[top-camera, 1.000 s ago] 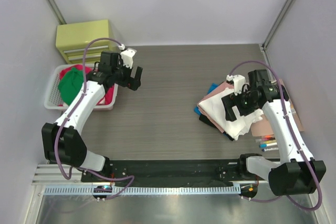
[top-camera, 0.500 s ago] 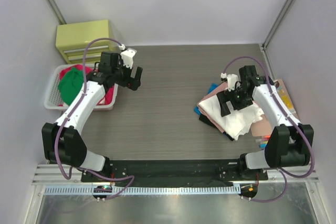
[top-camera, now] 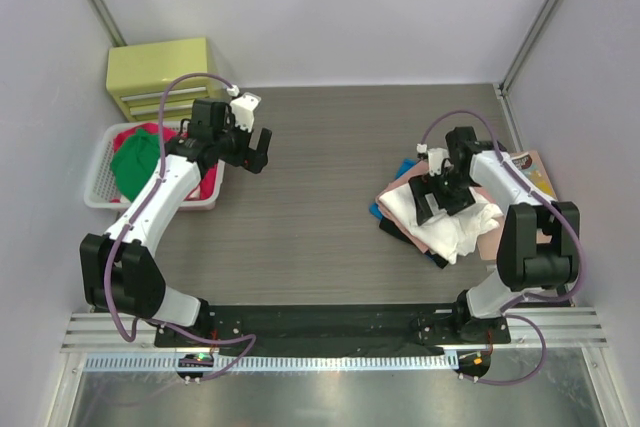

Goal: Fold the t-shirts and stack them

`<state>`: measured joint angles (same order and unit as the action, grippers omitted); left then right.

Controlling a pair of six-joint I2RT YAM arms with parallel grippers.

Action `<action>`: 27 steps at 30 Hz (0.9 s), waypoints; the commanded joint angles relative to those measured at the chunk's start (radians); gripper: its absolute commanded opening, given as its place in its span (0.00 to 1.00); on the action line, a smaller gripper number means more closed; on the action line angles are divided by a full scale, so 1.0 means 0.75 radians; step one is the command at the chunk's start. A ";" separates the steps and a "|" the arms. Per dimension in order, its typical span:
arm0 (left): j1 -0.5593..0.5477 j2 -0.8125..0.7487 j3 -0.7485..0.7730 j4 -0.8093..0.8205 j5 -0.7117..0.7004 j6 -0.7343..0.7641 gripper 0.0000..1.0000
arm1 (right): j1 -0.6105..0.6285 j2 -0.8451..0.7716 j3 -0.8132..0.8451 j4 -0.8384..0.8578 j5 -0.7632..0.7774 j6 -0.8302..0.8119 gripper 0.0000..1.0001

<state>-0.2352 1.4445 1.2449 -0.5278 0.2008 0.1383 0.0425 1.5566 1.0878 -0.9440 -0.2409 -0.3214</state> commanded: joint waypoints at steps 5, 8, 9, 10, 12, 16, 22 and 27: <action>0.001 -0.069 -0.011 0.047 0.006 0.014 1.00 | 0.013 0.284 0.112 0.058 0.053 0.091 1.00; 0.001 -0.081 -0.020 0.047 -0.002 0.020 1.00 | 0.019 0.407 0.230 0.050 0.019 0.111 1.00; 0.001 -0.087 -0.024 0.047 -0.004 0.024 1.00 | 0.021 0.436 0.267 0.042 0.006 0.120 1.00; 0.001 -0.095 -0.028 0.047 -0.008 0.030 1.00 | 0.021 0.473 0.300 0.030 0.000 0.122 1.00; 0.001 -0.104 -0.034 0.047 -0.018 0.034 1.00 | 0.029 0.554 0.392 0.025 0.000 0.128 1.00; 0.001 -0.126 -0.044 0.049 -0.043 0.047 1.00 | 0.039 0.632 0.478 0.033 0.016 0.134 1.00; 0.001 -0.118 -0.048 0.049 -0.043 0.055 1.00 | 0.056 0.367 0.291 0.240 0.029 0.159 1.00; 0.001 -0.057 -0.010 0.045 -0.018 0.032 1.00 | 0.068 0.115 0.166 0.263 0.061 0.152 1.00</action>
<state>-0.2352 1.3815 1.2091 -0.5274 0.1764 0.1654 0.0769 1.7477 1.2606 -1.0218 -0.1745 -0.1959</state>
